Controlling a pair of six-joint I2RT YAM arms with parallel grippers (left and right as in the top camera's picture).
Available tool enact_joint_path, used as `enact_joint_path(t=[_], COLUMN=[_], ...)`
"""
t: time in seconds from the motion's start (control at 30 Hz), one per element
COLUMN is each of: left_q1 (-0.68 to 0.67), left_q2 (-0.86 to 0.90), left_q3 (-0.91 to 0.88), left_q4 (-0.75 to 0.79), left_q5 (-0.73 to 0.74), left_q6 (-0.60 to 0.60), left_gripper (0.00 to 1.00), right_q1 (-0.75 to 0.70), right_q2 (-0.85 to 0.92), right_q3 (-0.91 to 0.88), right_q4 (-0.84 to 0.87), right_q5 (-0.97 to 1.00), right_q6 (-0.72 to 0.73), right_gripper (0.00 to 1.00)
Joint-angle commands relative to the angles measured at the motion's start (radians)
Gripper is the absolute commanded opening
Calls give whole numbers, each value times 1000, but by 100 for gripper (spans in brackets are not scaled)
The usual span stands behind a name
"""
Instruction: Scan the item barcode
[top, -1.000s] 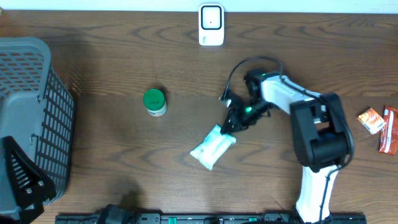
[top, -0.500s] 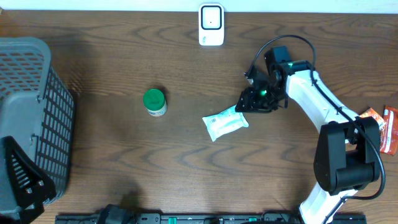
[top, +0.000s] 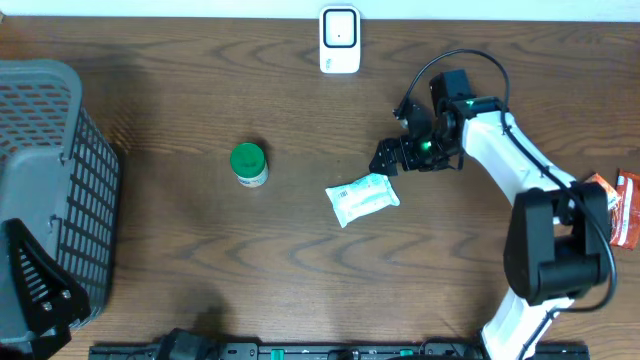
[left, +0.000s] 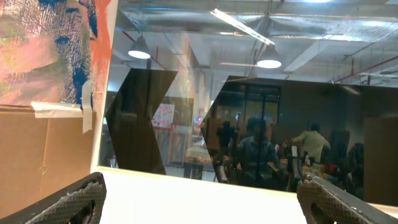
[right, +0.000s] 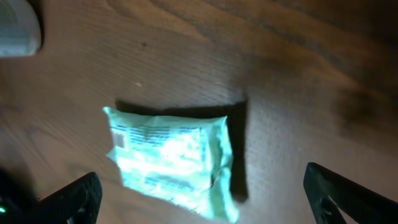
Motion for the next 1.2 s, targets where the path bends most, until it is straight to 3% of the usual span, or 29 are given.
enact_joint_path(t=[0.0,0.33,0.63,0.87,0.9,1.0,1.03,1.07,1.17], left_q1=[4,4,4,4,4,4,4,5,5], left_q2=[-5,-5,-5,-5,-5,-5,-5,-5,-5], left_q3=[0,0,0,0,0,0,0,0,0], left_q4=[5,5,5,8,9,9,9,9,9], left_q5=[9,9,9,9,8,9,8,8,8], left_q6=[5,5,5,5,5,5,5,5,5], left_gripper=[98,98,98,98,98,98,98,98,98], right_q1=[-16,-46,-3,79,88,99,98,92,71], right_q2=[71,110,154,323,349,413,422,423,414], right_q3=[1,1,1,1,1,1,1,1,2], right_q4=[20,121,-82,-35,-27,-15,-15,-16,-24], right_q5=[-40,-97,-186,-186,-186,-185,-184,-184,-229], right_q6=[-100,-122,-305,-285,-285,-285,-285,-285,-273], right_gripper=[99,99,99,97,86,27,13,4,1])
